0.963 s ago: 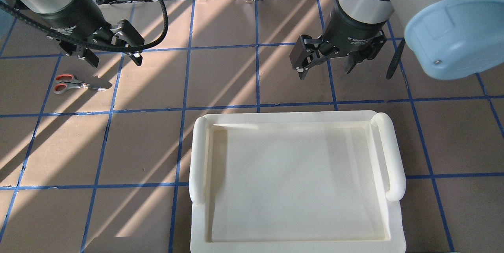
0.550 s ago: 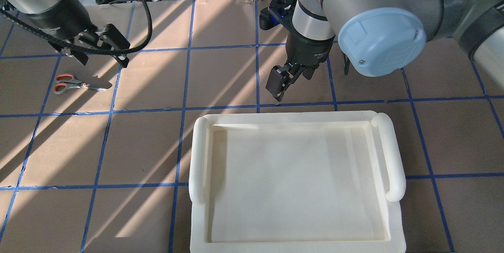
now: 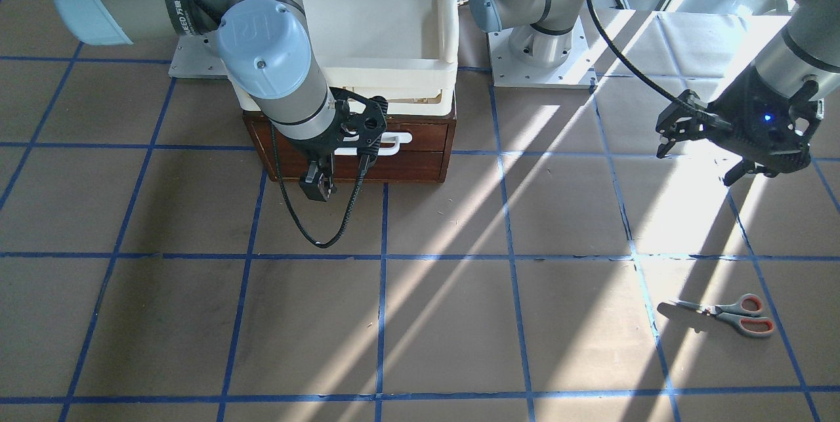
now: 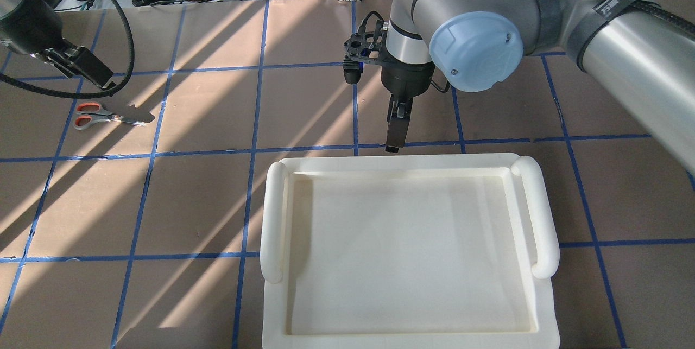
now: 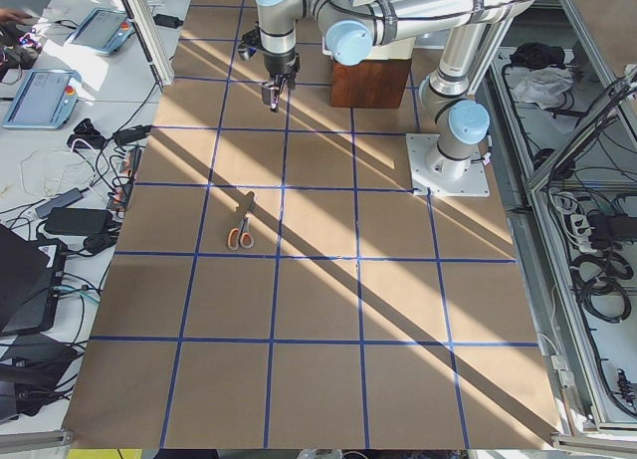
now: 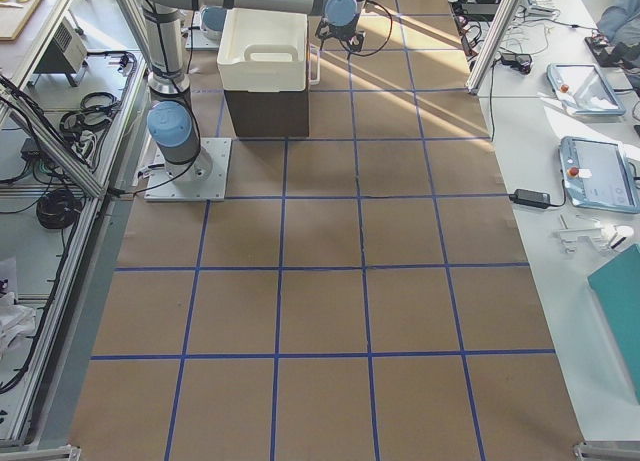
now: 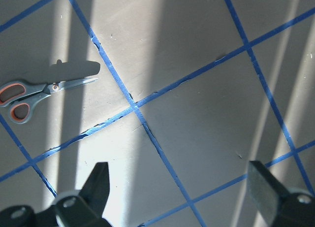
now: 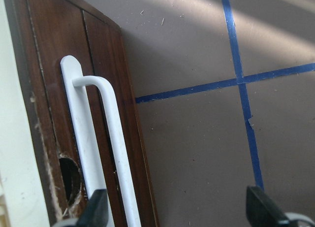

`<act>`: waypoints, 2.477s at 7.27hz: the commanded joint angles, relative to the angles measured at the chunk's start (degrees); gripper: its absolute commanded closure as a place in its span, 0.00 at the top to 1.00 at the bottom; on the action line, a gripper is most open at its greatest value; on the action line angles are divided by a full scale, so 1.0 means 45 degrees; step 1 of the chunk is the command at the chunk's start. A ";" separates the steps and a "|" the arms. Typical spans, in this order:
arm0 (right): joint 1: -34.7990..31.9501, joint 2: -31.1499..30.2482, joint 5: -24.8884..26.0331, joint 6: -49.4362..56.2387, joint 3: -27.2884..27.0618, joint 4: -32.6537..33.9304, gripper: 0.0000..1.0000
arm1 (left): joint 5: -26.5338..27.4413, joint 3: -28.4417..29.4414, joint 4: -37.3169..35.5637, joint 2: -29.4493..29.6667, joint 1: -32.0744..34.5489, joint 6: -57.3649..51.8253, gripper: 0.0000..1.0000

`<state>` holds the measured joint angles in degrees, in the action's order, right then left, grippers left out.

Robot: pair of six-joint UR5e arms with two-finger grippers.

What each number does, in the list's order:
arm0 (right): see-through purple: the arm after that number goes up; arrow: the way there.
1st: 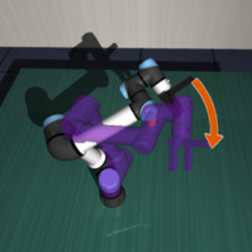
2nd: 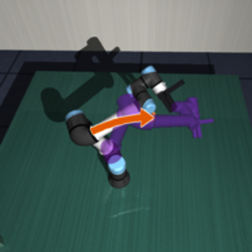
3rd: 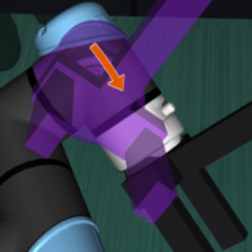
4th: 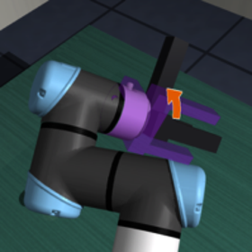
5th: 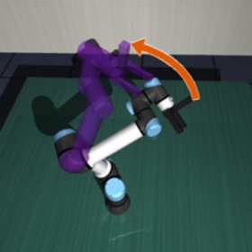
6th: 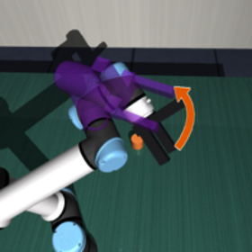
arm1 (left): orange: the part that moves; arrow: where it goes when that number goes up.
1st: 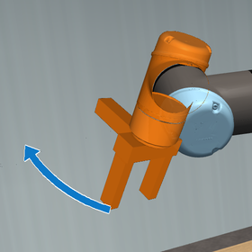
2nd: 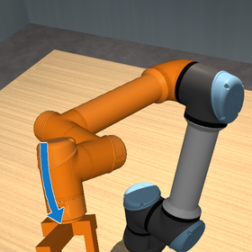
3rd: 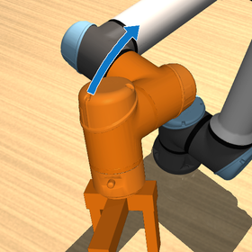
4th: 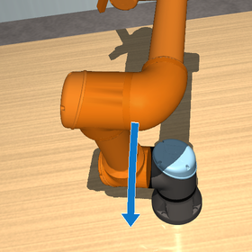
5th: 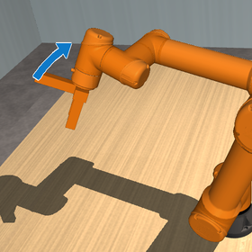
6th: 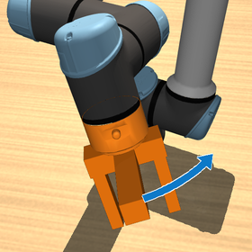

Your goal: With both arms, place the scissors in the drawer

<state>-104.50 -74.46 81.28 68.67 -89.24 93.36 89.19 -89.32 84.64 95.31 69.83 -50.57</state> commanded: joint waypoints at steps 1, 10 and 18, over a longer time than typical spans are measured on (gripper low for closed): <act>-0.0853 0.0801 0.1069 0.1027 0.0026 0.0035 1.00 | 0.0315 -0.0015 -0.0741 0.0868 -0.0768 -0.3241 1.00; -0.1133 0.1351 0.1546 0.2435 -0.0013 0.0270 0.68 | 0.0181 0.0005 -0.6086 0.4949 -0.2334 -1.5963 0.98; -0.0410 0.3030 0.1781 0.2532 0.2875 0.0289 0.65 | 0.0161 0.0044 -0.7616 0.6867 -0.2334 -1.7786 0.87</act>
<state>-106.61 -61.98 89.03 79.80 -78.04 94.53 89.88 -89.14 50.60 125.56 59.33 -130.45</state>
